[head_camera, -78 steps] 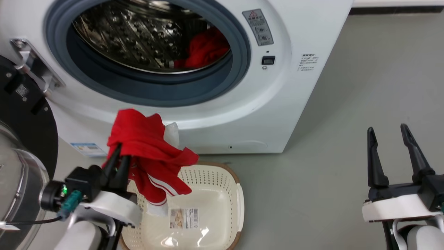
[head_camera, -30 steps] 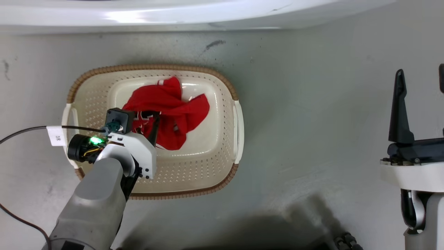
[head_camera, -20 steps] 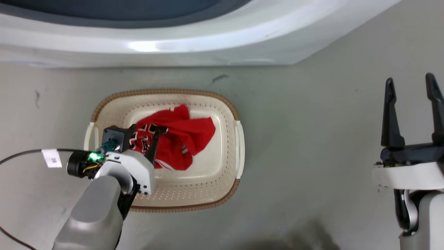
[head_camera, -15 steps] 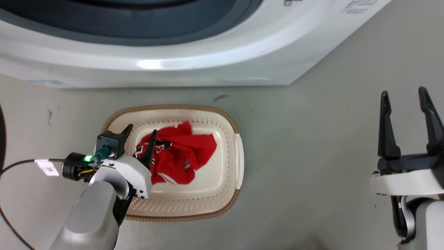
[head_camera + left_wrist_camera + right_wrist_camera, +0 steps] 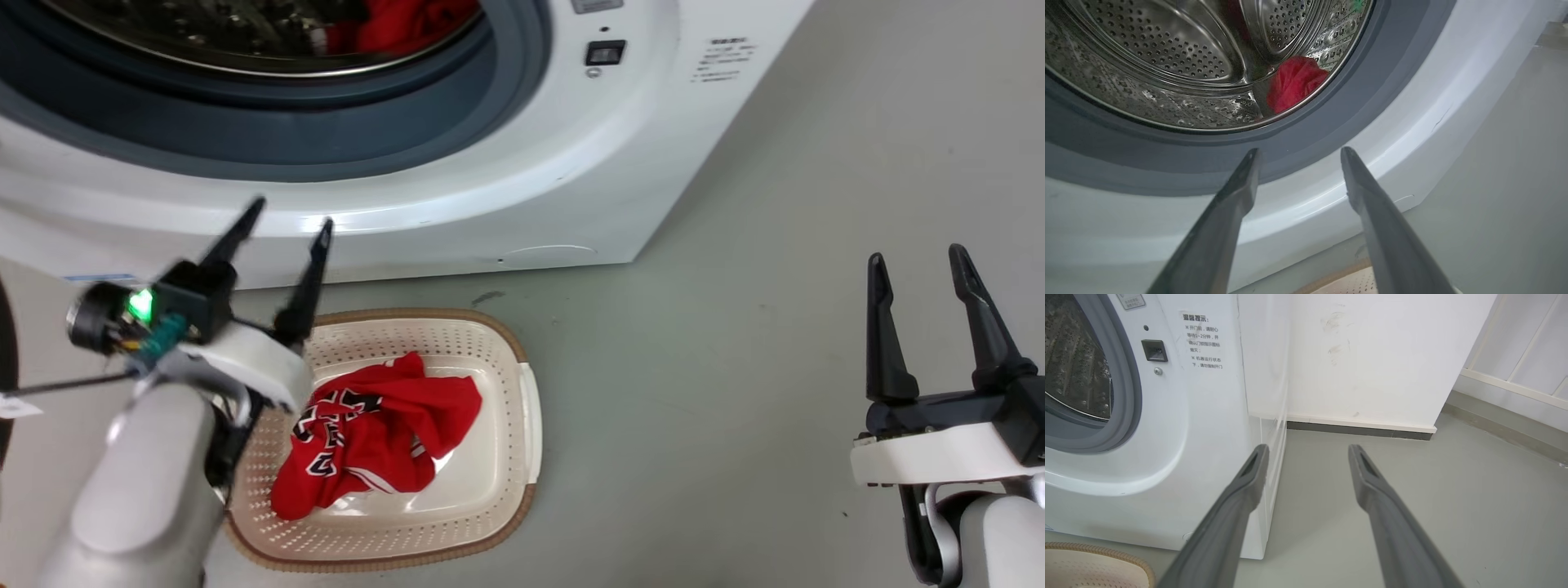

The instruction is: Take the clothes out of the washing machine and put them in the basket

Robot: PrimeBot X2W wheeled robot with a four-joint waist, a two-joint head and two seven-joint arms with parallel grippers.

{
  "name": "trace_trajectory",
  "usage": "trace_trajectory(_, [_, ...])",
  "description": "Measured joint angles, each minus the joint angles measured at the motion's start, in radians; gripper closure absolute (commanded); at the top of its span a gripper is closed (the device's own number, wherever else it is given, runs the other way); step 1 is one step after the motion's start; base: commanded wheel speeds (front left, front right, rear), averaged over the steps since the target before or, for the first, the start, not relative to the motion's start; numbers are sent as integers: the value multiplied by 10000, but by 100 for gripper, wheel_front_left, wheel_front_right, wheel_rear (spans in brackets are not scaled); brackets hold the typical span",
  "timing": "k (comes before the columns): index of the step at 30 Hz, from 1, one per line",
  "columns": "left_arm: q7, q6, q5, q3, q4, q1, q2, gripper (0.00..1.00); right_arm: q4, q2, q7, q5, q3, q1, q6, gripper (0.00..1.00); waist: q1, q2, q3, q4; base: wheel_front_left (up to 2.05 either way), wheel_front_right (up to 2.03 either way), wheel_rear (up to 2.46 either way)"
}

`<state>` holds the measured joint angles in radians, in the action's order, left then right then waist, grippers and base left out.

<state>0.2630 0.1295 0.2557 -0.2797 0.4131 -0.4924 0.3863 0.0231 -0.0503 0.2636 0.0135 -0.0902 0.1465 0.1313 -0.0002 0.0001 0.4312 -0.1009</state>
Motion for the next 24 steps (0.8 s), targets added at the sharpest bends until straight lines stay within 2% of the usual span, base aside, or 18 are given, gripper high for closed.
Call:
trace_trajectory(3, [-69, -2, 293, -219, -61, -655, 512, 0, 2, -2, -2, -140, 44, 0, 0, 0, 0, 0, 143, -264, 0, 0, 0])
trace_trajectory(6, [-817, -2, 552, -487, 92, -1547, 915, 0, 12, -2, 0, -316, 19, 3, 0, 0, 0, 0, 397, -517, 0, 0, 0])
trace_trajectory(21, [-6142, -2, 2740, -2583, 1154, -7320, 2895, 0, 105, -4, -2, -1360, 644, 317, 0, 0, 3, -1, 2471, -1951, 0, 0, 0])
trace_trajectory(24, [-7070, 12, 2744, -3026, 1492, -8292, 3281, 0, 105, -6, -2, -1517, 859, 372, 0, 0, 4, 0, 2911, -2279, 0, 0, 0])
